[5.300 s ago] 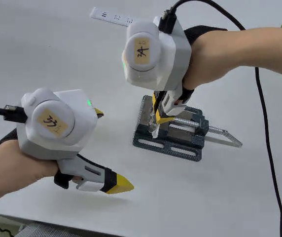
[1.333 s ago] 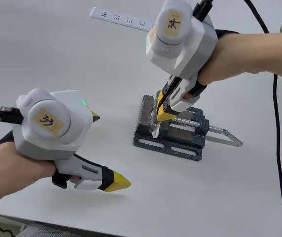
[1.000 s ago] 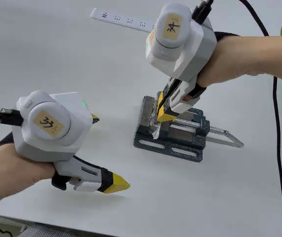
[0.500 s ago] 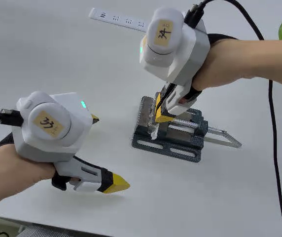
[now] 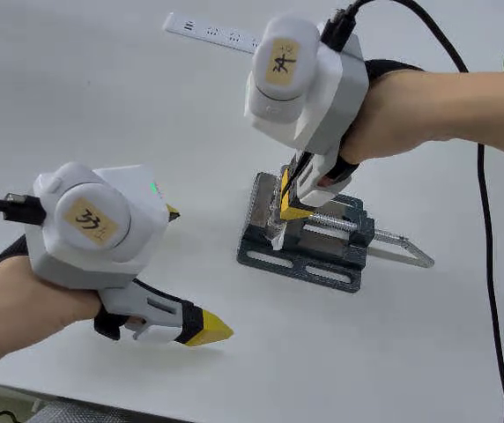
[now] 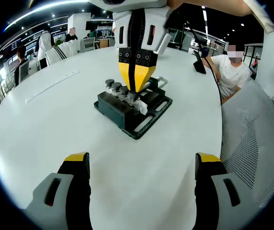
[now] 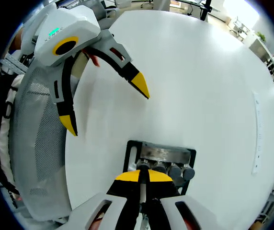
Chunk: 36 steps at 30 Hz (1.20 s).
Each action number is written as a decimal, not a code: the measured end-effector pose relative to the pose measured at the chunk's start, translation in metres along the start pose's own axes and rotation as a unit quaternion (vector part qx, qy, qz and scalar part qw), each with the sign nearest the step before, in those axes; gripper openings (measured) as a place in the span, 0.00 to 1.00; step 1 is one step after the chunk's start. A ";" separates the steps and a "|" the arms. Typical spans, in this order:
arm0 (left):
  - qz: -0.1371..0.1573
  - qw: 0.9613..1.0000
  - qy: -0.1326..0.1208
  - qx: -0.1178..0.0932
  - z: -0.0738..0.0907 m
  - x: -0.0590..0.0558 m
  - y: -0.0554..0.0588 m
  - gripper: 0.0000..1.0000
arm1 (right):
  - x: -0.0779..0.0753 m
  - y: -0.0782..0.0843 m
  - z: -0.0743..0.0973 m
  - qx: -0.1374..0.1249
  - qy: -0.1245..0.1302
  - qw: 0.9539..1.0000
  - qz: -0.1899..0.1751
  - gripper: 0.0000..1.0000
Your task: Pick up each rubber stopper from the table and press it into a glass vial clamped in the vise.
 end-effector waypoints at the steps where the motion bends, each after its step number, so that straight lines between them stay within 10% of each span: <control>1: 0.000 1.000 0.001 0.000 0.000 0.000 0.000 0.90 | 0.000 0.000 0.000 0.001 0.000 1.000 0.000 0.00; 36: 0.005 1.000 0.003 0.003 -0.001 -0.002 0.003 0.90 | -0.001 0.005 0.002 -0.032 -0.005 0.999 0.001 0.00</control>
Point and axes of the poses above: the centre of the closed fingertips' face, and the gripper's own axes: z roughly backward along the fingers, x roughly to its left, y roughly out of its underside, the point moved 6 cm from there along z, roughly backward along the fingers, and after that the axes turned 3 degrees about -x, right-handed, at the moved point
